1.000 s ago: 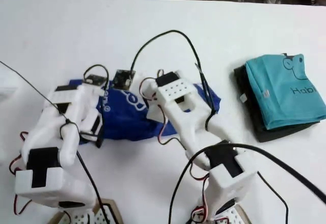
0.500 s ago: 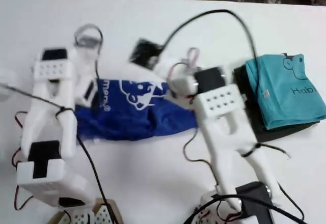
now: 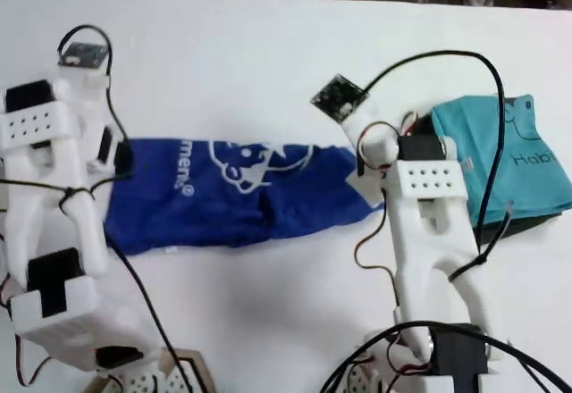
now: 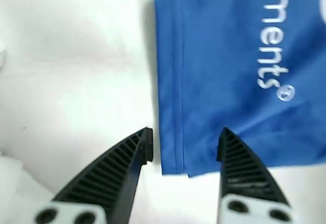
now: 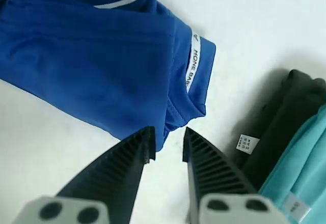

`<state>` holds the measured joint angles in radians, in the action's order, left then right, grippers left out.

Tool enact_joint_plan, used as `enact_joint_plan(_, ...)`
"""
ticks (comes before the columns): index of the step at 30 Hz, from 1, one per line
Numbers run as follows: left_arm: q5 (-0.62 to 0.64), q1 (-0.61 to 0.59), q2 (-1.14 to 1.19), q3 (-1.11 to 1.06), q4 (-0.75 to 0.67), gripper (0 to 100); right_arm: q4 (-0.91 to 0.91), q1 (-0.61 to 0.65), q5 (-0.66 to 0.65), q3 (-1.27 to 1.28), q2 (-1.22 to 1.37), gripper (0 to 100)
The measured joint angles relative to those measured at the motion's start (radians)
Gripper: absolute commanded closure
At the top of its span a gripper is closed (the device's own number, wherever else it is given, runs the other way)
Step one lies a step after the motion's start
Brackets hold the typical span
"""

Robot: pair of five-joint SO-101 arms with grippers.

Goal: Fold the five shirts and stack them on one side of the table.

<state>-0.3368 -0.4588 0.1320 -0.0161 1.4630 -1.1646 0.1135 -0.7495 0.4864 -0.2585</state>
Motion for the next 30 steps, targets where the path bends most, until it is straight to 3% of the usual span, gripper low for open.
enact_joint_plan(21,0.0,-0.003,0.436,0.138,-0.044,78,0.061,0.002,0.044,0.068,0.0,89.9)
enact_joint_plan(25,-0.044,-0.002,0.47,0.18,-0.023,85,0.061,0.002,0.044,0.068,0.0,89.9)
enact_joint_plan(30,-0.092,0.0,0.537,0.302,0.074,80,0.061,0.002,0.044,0.068,0.0,89.9)
